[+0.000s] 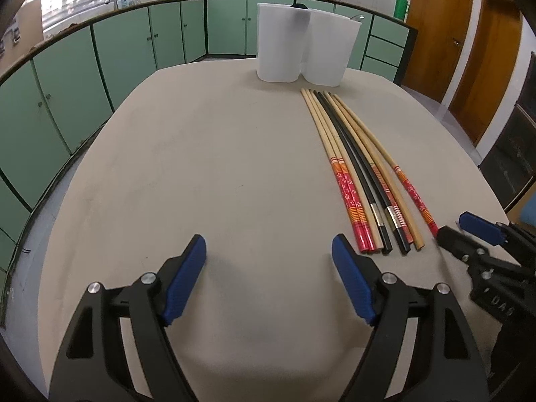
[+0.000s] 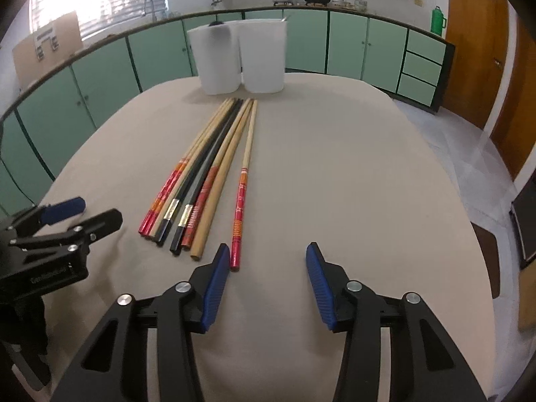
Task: Organize utensils
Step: 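Move both tools back over the chopsticks, then grasp one red-patterned chopstick with the right gripper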
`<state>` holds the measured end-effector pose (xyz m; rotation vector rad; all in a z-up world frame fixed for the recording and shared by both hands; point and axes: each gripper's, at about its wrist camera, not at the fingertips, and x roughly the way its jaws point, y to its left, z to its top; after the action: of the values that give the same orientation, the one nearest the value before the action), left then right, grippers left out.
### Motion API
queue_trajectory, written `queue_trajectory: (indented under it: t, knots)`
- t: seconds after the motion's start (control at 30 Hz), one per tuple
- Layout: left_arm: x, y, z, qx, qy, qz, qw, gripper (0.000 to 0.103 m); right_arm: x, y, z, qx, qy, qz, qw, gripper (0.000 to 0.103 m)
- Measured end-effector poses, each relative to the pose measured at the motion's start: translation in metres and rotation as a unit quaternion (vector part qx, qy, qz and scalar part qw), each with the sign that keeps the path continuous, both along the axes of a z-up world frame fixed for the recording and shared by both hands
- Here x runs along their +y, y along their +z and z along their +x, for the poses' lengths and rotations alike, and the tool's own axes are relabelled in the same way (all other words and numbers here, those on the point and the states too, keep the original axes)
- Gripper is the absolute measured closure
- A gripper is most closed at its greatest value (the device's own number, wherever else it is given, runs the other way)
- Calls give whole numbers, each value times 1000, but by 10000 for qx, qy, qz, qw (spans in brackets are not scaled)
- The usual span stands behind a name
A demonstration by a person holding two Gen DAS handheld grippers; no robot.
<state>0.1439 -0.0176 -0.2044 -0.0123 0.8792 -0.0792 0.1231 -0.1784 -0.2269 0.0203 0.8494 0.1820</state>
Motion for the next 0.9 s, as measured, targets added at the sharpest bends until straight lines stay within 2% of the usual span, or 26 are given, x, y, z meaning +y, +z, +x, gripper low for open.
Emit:
queue_trajectory:
  t: [0.1,0.3,0.4,0.43,0.73,0.9]
  knots:
    - [-3,1,-4,-30,-55,63,10000,27,2,-1,-4,8,128,113,9999,59]
    - [-9,3,-5,-65,-149,115,9998,27,12,-5,-6,49,247,186,9995,81]
    - [-11,4,-5,-66,-199,80,9997,27,17,-5,-5,49,303,179,9994,88]
    - [-12,4,-5,-68,-219,77,9997,27,17,-5,-4,62,309,221,9993,96]
    - [-23,1,-2,-47,-367,133,9992,26,10,-5,-2,81,123,322,9994,97]
    - [-25,-6,5,136,-366,183,9991,25,7,-6,-1,83,105,360,9993,97]
